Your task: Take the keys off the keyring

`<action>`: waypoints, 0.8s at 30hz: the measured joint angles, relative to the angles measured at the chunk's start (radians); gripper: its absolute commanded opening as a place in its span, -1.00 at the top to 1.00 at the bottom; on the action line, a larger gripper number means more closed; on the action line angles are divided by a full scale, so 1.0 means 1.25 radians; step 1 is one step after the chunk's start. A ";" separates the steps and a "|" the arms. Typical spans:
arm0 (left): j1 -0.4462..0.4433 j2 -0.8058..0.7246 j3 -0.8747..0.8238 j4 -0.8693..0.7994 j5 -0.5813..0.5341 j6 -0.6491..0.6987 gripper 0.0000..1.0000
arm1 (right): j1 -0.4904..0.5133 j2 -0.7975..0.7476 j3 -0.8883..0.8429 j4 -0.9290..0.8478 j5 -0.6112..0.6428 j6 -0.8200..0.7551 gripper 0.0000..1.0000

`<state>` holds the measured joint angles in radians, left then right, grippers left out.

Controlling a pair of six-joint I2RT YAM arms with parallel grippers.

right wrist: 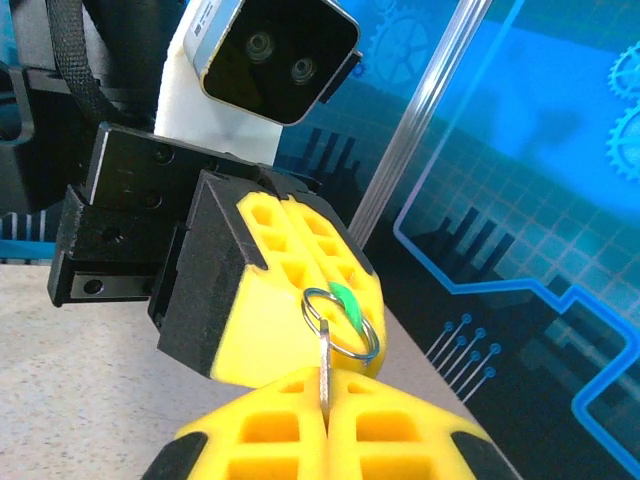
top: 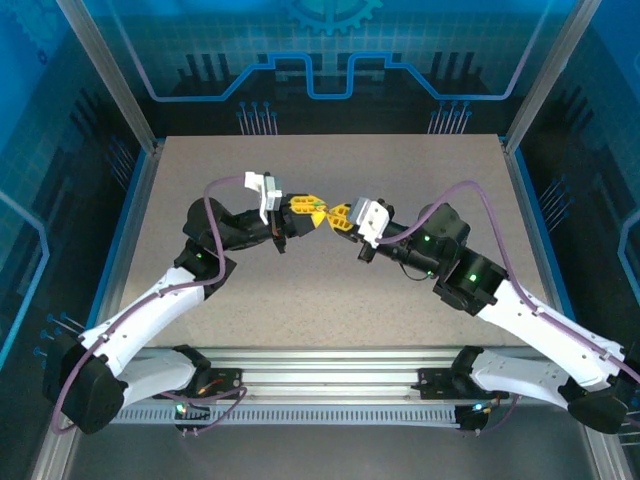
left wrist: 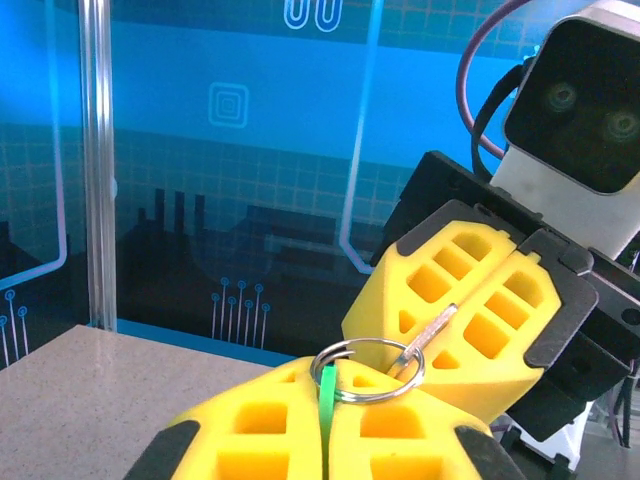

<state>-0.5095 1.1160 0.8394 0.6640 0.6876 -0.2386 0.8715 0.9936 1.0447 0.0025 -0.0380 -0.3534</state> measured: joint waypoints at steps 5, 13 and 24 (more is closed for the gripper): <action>0.002 0.001 0.005 -0.012 0.005 -0.009 1.00 | 0.037 -0.010 -0.024 0.031 0.086 -0.080 1.00; 0.002 0.018 0.005 -0.001 0.030 -0.063 1.00 | 0.063 -0.035 -0.092 0.120 0.152 -0.177 1.00; 0.004 0.023 0.005 0.012 0.057 -0.101 1.00 | 0.107 -0.044 -0.144 0.217 0.222 -0.361 1.00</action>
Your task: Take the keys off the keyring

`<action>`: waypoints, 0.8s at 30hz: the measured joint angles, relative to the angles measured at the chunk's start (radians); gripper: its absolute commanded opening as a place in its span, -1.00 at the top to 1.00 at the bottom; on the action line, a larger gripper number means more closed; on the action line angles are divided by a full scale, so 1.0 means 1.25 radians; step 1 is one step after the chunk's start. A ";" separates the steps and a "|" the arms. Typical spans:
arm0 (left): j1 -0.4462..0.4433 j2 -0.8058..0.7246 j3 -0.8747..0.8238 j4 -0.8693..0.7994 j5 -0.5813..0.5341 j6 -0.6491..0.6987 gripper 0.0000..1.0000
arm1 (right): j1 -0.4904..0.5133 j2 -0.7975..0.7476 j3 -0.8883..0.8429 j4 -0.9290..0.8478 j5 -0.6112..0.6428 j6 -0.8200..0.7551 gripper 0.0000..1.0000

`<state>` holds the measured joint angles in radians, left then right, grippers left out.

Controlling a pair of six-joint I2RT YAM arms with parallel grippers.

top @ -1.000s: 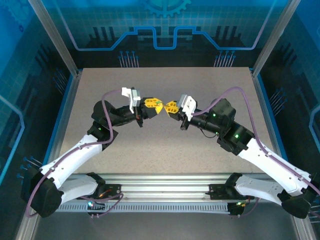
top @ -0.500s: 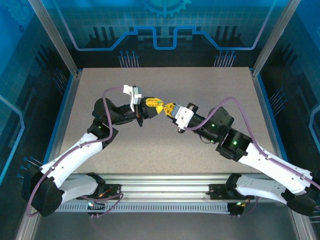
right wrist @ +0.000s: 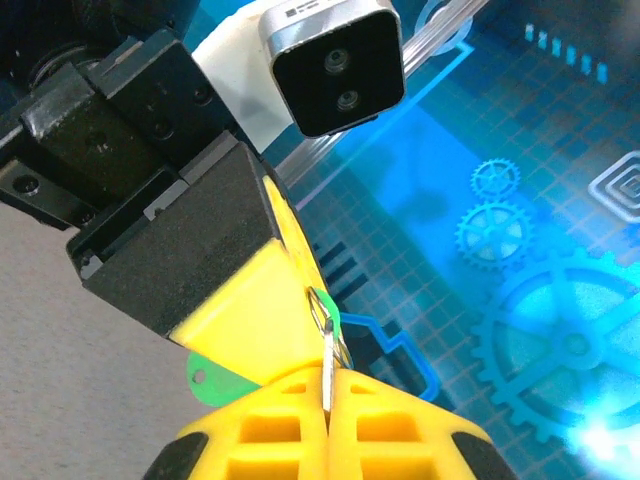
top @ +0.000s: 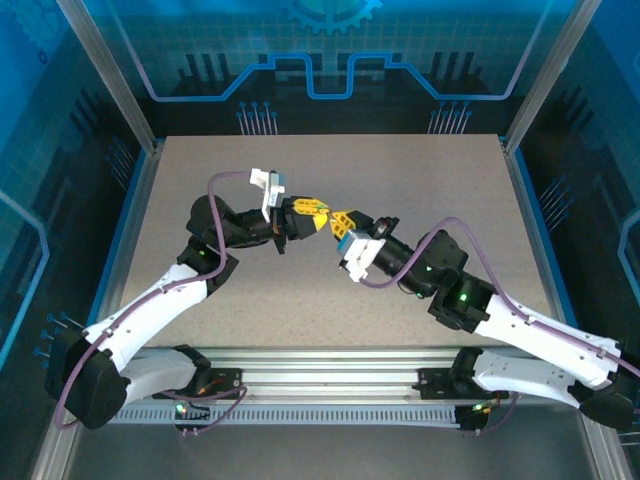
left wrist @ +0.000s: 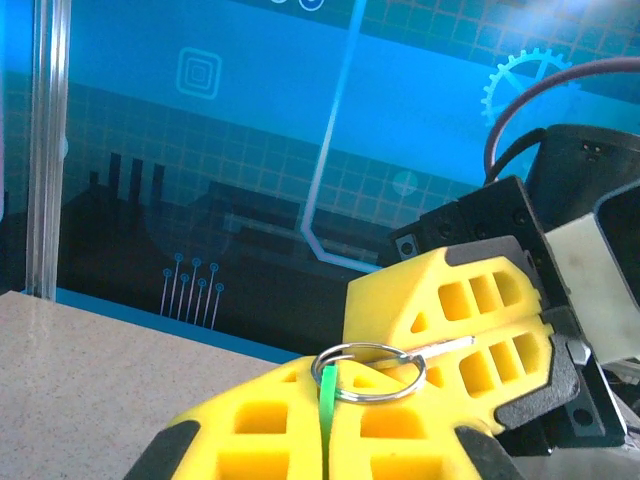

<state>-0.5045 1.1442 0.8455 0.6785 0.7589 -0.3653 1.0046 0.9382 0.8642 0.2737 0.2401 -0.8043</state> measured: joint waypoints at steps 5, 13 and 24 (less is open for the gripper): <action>0.005 0.000 0.011 -0.014 0.007 0.001 1.00 | 0.020 0.010 0.000 0.026 0.044 -0.077 1.00; 0.009 -0.001 0.033 -0.091 0.003 0.035 1.00 | 0.029 0.034 0.008 0.035 0.087 -0.157 1.00; 0.002 -0.014 0.065 -0.188 -0.031 0.106 1.00 | 0.029 0.058 0.033 0.041 0.101 -0.203 1.00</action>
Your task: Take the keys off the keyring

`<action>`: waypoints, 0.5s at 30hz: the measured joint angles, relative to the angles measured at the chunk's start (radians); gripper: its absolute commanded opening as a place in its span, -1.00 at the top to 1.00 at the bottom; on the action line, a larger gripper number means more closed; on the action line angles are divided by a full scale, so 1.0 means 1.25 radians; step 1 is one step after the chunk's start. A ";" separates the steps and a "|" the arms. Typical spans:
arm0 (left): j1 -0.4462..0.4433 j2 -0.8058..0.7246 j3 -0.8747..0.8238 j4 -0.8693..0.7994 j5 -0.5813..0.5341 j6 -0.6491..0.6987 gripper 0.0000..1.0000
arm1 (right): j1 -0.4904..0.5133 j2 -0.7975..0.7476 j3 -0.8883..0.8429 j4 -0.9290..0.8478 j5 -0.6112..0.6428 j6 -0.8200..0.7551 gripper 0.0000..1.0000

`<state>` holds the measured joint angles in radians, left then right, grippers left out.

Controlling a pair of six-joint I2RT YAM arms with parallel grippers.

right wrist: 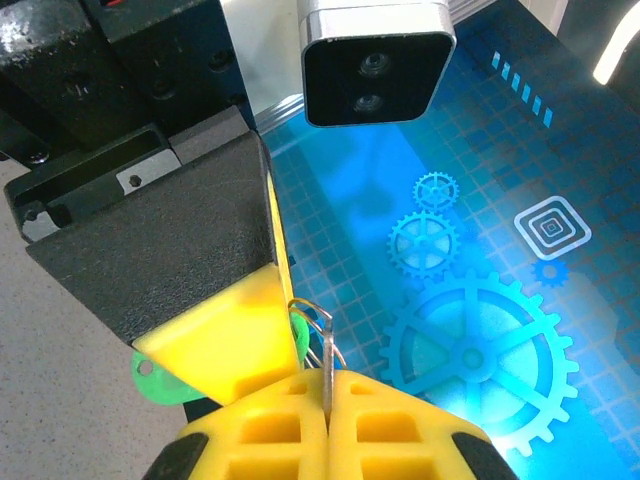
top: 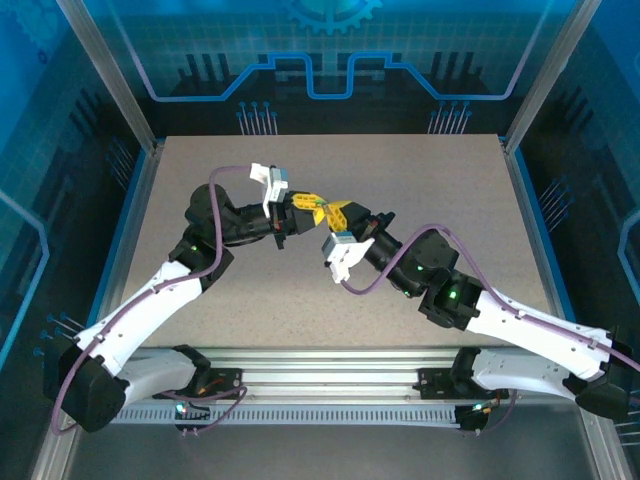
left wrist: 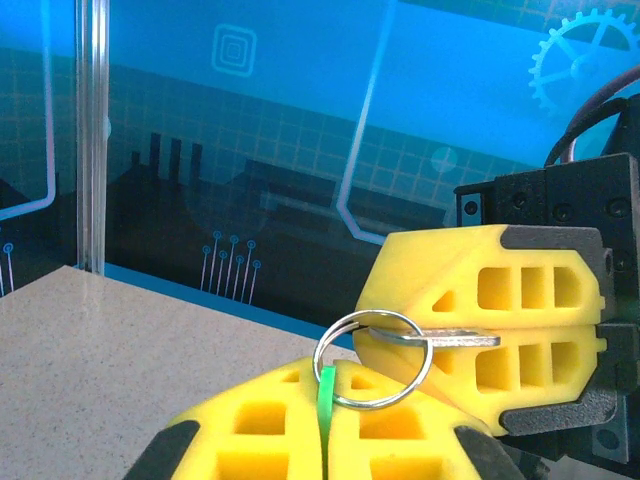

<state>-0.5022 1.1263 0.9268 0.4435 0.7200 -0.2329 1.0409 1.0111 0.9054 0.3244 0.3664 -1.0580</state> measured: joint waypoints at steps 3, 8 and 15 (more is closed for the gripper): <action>-0.005 -0.002 0.000 -0.016 0.000 0.003 1.00 | 0.000 0.003 0.001 0.000 -0.002 -0.009 1.00; -0.013 -0.002 0.002 -0.036 -0.003 0.006 1.00 | -0.001 0.004 0.009 -0.034 -0.024 -0.013 1.00; -0.017 -0.003 0.002 -0.038 -0.003 0.009 1.00 | -0.008 0.000 0.026 -0.075 -0.041 -0.005 1.00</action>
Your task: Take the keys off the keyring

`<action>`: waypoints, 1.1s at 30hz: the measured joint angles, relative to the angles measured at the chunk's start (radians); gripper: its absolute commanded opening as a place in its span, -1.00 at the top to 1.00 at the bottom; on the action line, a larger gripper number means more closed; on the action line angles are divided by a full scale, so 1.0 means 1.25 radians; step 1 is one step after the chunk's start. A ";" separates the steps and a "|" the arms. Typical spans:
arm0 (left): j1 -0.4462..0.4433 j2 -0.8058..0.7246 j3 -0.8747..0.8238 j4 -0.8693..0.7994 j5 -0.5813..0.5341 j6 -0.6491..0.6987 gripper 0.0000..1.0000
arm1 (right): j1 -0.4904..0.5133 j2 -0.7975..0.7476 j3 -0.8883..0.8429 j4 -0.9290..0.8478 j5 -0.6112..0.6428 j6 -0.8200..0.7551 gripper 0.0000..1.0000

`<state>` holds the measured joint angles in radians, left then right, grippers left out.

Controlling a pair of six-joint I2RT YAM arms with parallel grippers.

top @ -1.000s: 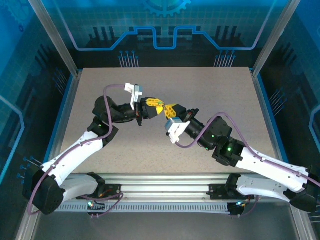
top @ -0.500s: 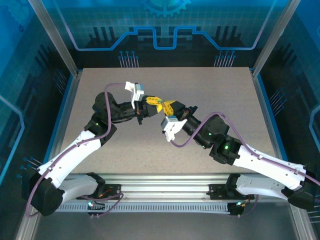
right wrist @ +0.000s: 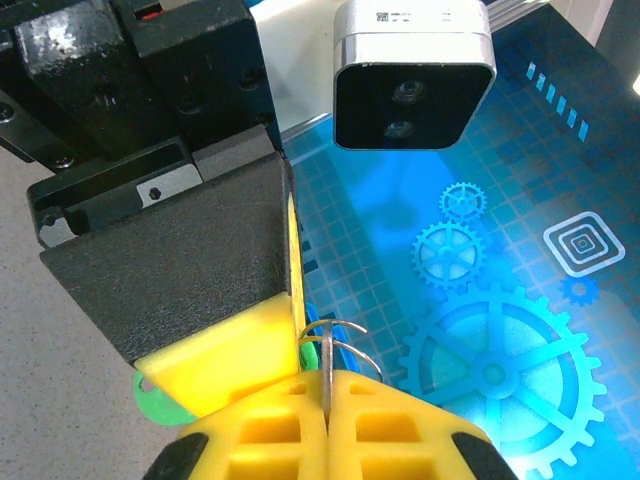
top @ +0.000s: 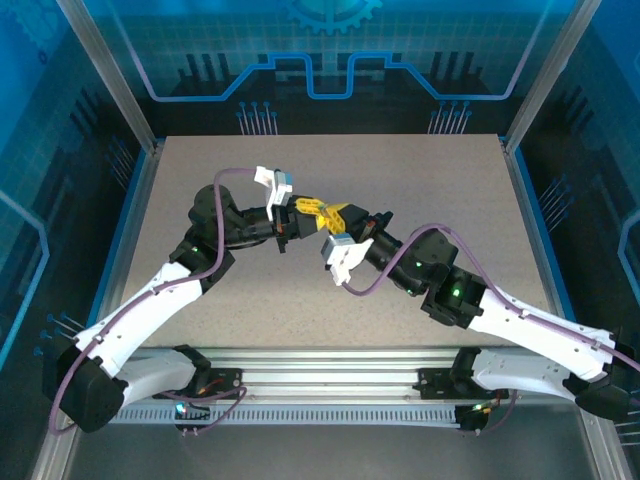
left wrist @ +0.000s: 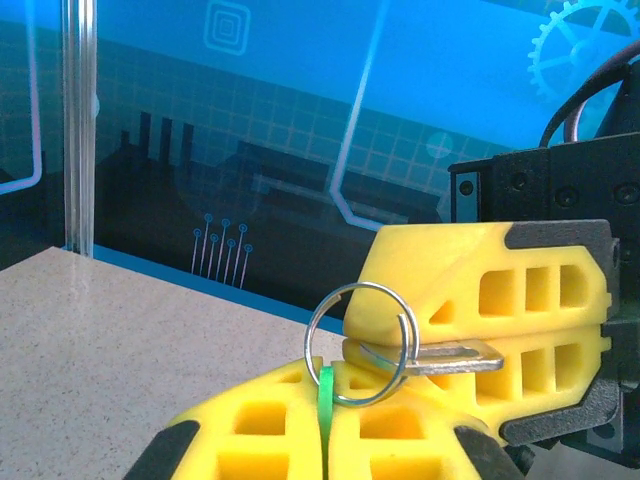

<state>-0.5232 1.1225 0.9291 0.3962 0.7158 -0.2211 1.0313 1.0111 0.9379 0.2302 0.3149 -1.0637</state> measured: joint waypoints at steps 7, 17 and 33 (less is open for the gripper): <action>0.008 0.008 0.001 -0.003 0.001 -0.011 1.00 | -0.045 0.019 0.000 0.017 -0.052 -0.015 1.00; 0.025 0.038 0.037 -0.005 0.084 -0.037 1.00 | -0.147 0.022 0.025 -0.013 -0.264 0.057 1.00; 0.026 0.077 0.064 0.015 0.240 -0.122 1.00 | -0.257 0.012 0.058 -0.090 -0.551 0.184 1.00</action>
<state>-0.4908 1.2186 1.0088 0.4149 1.0161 -0.3733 0.7101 1.0264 1.0100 0.1181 -0.3740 -0.8341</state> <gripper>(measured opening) 0.077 0.039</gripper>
